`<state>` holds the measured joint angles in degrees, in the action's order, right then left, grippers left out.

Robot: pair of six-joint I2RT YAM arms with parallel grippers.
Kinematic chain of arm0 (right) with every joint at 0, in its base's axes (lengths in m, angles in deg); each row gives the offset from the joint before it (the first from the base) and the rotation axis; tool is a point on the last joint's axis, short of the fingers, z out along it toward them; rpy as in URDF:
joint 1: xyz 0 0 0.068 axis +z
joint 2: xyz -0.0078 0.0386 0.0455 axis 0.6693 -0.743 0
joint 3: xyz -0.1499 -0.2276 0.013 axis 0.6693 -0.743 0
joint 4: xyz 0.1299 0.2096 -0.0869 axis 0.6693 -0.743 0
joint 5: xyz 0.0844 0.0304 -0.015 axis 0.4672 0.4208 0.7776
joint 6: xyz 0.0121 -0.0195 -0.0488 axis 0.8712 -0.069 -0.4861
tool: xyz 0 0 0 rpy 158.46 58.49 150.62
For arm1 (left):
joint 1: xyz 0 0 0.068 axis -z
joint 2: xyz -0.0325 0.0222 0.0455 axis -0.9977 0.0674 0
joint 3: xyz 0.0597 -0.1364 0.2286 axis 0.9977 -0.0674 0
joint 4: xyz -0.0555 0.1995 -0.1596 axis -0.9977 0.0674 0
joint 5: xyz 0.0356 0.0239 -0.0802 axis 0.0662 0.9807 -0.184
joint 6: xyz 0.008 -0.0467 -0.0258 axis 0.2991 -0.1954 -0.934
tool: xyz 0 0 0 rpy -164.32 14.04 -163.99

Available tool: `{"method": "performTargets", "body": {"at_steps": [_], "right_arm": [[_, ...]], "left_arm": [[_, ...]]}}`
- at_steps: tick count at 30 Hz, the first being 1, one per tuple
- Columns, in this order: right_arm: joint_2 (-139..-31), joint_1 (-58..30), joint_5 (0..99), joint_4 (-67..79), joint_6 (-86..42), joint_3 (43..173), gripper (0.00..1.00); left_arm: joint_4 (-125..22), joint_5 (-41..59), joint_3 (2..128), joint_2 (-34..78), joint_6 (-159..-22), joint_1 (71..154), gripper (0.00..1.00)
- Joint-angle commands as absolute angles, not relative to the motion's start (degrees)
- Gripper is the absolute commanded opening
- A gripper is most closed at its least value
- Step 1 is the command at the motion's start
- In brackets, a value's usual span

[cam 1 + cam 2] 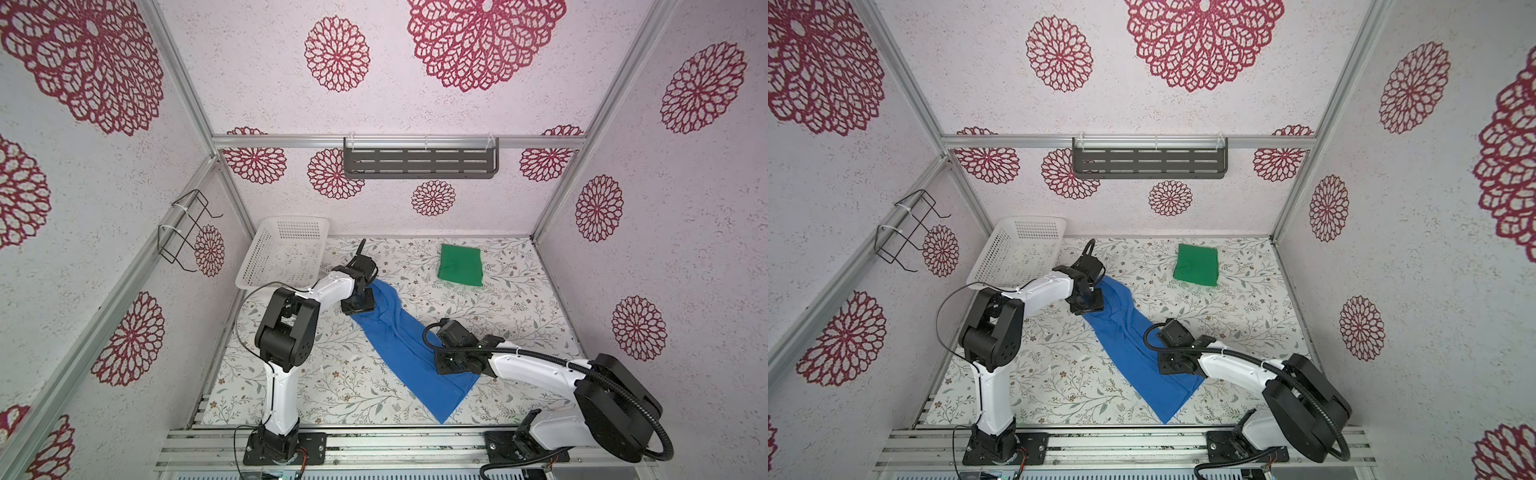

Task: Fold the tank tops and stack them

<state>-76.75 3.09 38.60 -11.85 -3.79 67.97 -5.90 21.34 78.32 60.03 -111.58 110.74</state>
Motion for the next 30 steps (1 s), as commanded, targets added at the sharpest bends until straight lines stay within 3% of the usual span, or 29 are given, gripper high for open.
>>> {"method": "performTargets", "body": {"at_steps": [1, 8, 14, 17, 22, 30], "right_arm": [[-78.0, 3.7, 37.3, -11.0, -1.5, 67.1, 0.23], [-78.1, 12.3, 36.1, -3.0, 17.1, 63.2, 0.23], [-81.6, 22.9, 26.8, 12.7, 32.6, 64.0, 0.29], [-85.4, 23.5, 25.2, 16.2, 32.0, 68.6, 0.36], [-85.0, 23.0, 23.3, 6.5, 25.4, 77.0, 0.42], [-75.9, 20.1, 28.6, -8.8, 18.1, 75.6, 0.41]], "left_arm": [[-8.3, 19.8, 81.2, 64.3, -113.0, 110.5, 0.49], [-5.8, 15.2, 93.1, 76.0, -112.3, 110.0, 0.49], [-3.9, 9.7, 106.5, 84.0, -108.3, 110.0, 0.5], [-1.4, 6.8, 114.0, 86.8, -104.7, 110.1, 0.52], [1.5, 6.7, 119.3, 85.0, -99.1, 110.0, 0.57], [4.2, 8.8, 118.1, 74.1, -95.4, 110.0, 0.61]]}}
